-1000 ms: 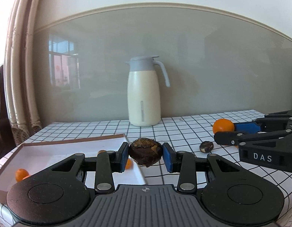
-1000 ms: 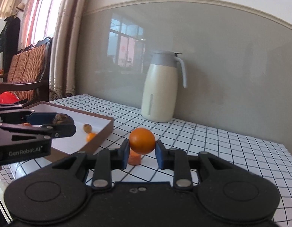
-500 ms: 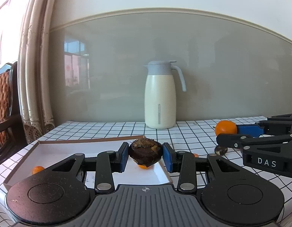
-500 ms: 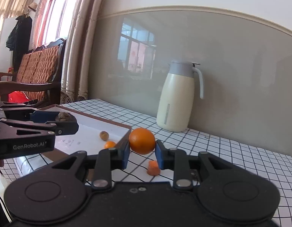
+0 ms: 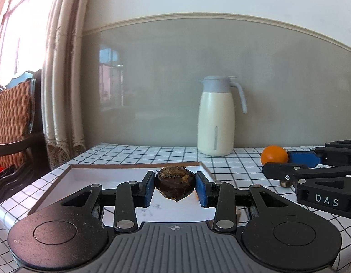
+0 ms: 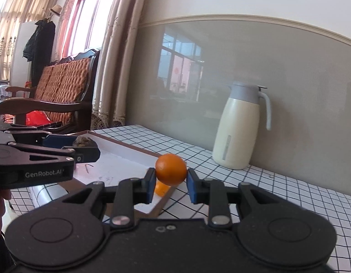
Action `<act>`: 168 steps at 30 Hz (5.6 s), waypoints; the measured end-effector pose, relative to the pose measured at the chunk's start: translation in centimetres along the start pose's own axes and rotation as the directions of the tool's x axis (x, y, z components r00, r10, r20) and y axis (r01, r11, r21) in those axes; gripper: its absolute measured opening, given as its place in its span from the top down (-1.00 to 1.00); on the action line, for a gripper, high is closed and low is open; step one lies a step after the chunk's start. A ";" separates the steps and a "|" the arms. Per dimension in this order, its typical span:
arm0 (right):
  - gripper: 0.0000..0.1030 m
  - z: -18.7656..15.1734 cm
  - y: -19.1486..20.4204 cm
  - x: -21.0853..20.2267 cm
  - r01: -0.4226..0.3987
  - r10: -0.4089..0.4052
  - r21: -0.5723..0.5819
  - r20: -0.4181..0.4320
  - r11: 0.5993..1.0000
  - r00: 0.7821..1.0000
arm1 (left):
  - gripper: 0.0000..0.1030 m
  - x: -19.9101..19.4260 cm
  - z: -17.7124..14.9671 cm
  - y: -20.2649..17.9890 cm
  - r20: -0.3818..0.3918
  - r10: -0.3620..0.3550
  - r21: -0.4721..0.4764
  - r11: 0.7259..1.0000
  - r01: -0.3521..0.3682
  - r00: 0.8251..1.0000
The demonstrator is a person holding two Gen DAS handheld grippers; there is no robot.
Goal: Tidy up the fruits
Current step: 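Carry the brown fruit and orange over the cardboard box with both grippers, then open both grippers to drop the brown fruit and orange into the box, then move both open grippers back toward the carrot pieces on the table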
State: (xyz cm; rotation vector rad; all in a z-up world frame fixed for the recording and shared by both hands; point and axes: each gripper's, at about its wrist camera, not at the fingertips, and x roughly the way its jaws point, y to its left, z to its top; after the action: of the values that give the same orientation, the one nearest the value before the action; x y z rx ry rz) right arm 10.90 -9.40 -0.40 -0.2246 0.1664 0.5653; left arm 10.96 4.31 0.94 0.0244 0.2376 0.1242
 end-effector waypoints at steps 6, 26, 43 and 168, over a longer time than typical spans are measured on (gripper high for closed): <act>0.61 0.3 1.2 0.6 -0.029 0.029 -0.009 0.004 1.000 1.000 | 0.25 -0.2 -0.4 1.6 -0.005 0.033 -0.015 0.999 -0.033 0.999; 0.61 1.0 2.9 2.9 -0.071 0.071 0.002 0.029 0.997 0.997 | 0.25 -0.2 -1.1 6.5 -0.017 0.157 -0.038 0.987 -0.157 0.988; 0.61 1.2 3.0 6.1 -0.090 0.090 0.029 0.018 0.995 0.996 | 0.25 1.8 -1.7 10.4 -0.068 0.238 -0.046 0.969 -0.241 0.969; -0.37 -8.4 -19.2 2.8 0.422 -0.365 0.136 -0.313 0.896 0.877 | -0.68 12.9 -1.3 -17.9 -0.177 -0.118 0.142 0.979 0.144 0.977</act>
State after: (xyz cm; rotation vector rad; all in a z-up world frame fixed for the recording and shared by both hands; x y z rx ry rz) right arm 22.89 -25.87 -5.96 -0.1345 0.4407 0.1007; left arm 25.21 -11.81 -4.02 0.1527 0.4163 -0.0243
